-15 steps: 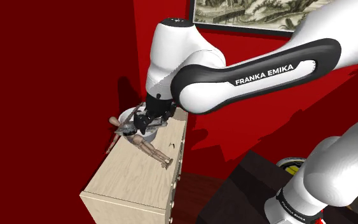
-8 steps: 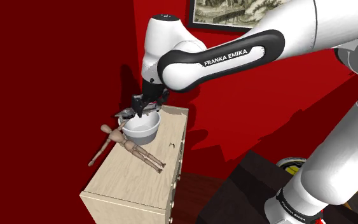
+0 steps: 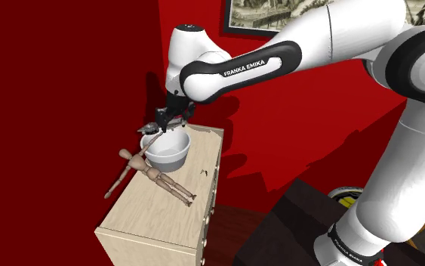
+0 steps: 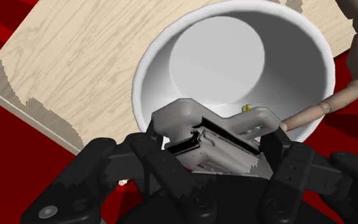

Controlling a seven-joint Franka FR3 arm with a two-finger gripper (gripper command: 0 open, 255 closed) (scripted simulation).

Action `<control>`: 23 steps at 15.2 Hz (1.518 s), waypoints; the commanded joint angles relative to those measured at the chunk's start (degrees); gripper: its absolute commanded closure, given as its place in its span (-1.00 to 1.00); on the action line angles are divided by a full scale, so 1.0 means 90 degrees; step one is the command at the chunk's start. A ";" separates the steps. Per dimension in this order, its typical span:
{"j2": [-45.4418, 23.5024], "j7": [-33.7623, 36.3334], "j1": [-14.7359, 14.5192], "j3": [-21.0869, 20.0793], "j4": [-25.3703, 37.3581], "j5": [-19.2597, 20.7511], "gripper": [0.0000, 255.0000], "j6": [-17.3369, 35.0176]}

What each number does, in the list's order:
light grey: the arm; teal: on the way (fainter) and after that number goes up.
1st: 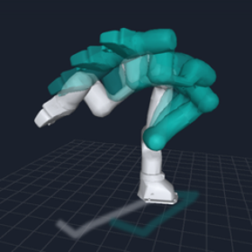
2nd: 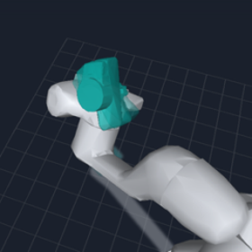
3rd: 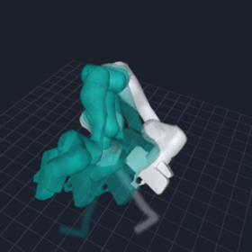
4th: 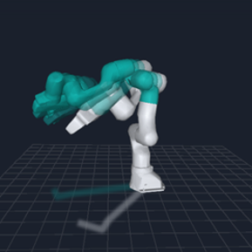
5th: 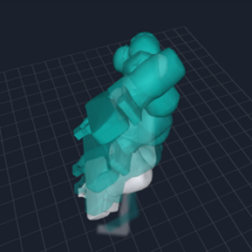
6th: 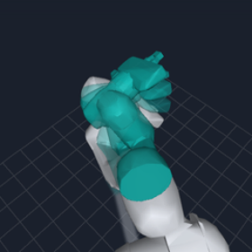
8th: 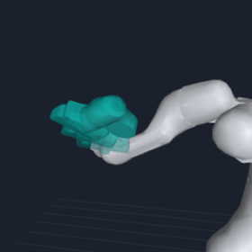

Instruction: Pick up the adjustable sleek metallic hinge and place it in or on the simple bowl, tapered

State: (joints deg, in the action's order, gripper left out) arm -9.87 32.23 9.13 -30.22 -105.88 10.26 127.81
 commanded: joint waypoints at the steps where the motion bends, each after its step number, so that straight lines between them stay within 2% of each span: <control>1: -0.0075 0.0048 -0.0015 0.0013 -0.0083 0.0067 1.00 0.0149; 8: -0.0302 0.0215 -0.0058 0.0073 -0.0417 0.0283 1.00 0.0670; 16: -0.0302 0.0215 -0.0059 0.0074 -0.0417 0.0283 1.00 0.0670; 17: -0.0304 0.0215 -0.0059 0.0075 -0.0417 0.0284 -1.00 0.0671; 22: -0.0302 0.0215 -0.0059 0.0074 -0.0418 0.0283 -1.00 0.0670; 23: -0.0150 0.0140 -0.0025 0.0038 -0.0391 0.0165 -1.00 0.0516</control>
State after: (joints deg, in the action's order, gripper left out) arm -11.98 33.73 8.85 -29.65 -109.76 12.32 133.45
